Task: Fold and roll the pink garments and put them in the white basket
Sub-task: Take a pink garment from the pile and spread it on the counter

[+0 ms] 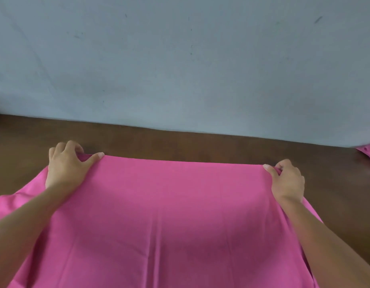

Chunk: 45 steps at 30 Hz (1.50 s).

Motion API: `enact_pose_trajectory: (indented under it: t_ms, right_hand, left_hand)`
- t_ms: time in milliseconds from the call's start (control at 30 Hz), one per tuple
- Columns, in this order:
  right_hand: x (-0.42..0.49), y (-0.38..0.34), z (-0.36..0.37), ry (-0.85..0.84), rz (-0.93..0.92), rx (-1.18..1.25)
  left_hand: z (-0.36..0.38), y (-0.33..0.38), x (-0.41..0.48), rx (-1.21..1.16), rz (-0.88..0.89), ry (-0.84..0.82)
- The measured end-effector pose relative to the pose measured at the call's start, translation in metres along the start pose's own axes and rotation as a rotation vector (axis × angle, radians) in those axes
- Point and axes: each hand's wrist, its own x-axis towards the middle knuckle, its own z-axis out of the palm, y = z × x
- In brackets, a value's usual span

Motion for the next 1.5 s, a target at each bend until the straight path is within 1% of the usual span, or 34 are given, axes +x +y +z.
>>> enact_pose_trajectory:
  t_ms: [167, 300, 500, 633, 900, 1000, 1100, 1200, 1300, 1367, 1500]
  right_hand:
    - [0.044, -0.007, 0.019, 0.006, -0.009, 0.020]
    - [0.074, -0.013, 0.033, 0.017, -0.011, 0.012]
    - [0.107, -0.016, 0.049, 0.051, -0.039, 0.013]
    - [0.120, -0.019, 0.054, 0.055, -0.047, 0.027]
    - [0.128, -0.016, 0.058, 0.076, -0.051, 0.014]
    - [0.130, -0.013, 0.057, 0.041, -0.060, 0.004]
    - [0.127, -0.012, 0.048, -0.007, -0.089, -0.018]
    - [0.115, -0.019, 0.035, 0.000, -0.143, -0.120]
    - [0.099, -0.033, 0.025, 0.000, -0.188, -0.168]
    - [0.085, -0.046, 0.019, -0.030, -0.232, -0.162]
    - [0.047, -0.075, 0.012, -0.127, -0.339, -0.112]
  left_hand:
    - [0.021, 0.017, 0.042, 0.003, 0.005, 0.054]
    - [0.036, 0.026, 0.074, 0.027, 0.027, 0.053]
    - [0.055, 0.027, 0.114, 0.046, 0.130, 0.055]
    - [0.060, 0.027, 0.129, 0.065, 0.123, 0.065]
    - [0.056, 0.033, 0.125, 0.111, 0.147, 0.080]
    - [0.055, 0.035, 0.122, 0.133, 0.153, 0.082]
    - [0.055, 0.030, 0.123, 0.174, 0.182, 0.026]
    - [0.049, 0.029, 0.116, 0.283, 0.202, -0.039]
    - [0.033, 0.041, 0.088, 0.328, 0.183, -0.019]
    - [0.023, 0.045, 0.065, 0.358, 0.209, -0.005]
    - [0.002, 0.035, 0.015, 0.366, 0.303, -0.089]
